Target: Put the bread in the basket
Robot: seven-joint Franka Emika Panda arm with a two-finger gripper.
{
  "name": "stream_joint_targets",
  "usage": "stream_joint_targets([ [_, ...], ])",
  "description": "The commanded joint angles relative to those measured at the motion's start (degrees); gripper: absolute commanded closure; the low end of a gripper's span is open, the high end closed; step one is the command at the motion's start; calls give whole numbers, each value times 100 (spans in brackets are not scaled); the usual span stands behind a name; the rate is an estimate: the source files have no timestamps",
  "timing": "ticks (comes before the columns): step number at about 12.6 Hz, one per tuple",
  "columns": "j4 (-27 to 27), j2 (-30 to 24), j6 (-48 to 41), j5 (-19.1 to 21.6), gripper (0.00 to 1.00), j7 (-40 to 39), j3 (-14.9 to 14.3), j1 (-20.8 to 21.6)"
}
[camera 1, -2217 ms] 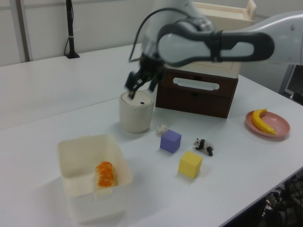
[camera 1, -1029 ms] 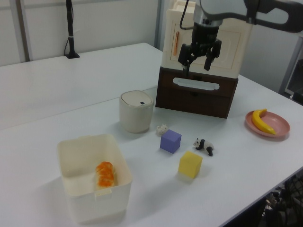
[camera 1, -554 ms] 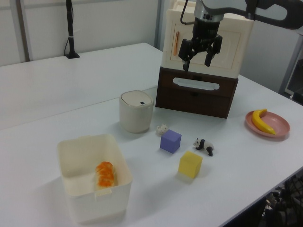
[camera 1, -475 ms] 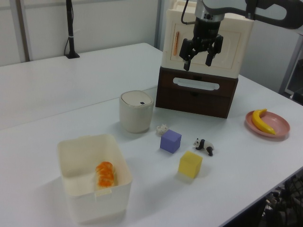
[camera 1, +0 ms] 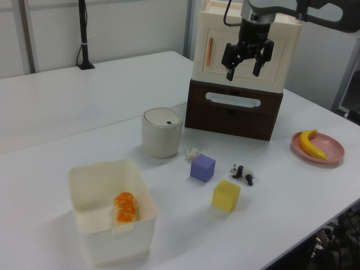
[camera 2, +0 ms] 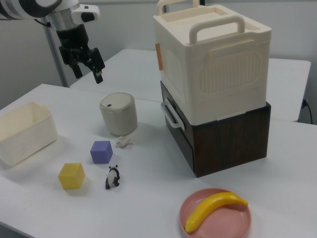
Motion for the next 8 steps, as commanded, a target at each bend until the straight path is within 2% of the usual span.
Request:
stream_joint_targets([
  [1,108,20,-86,-141,0,-15,4,8],
  [8,91,-50,-33,-167,0,-23,-4,-1],
])
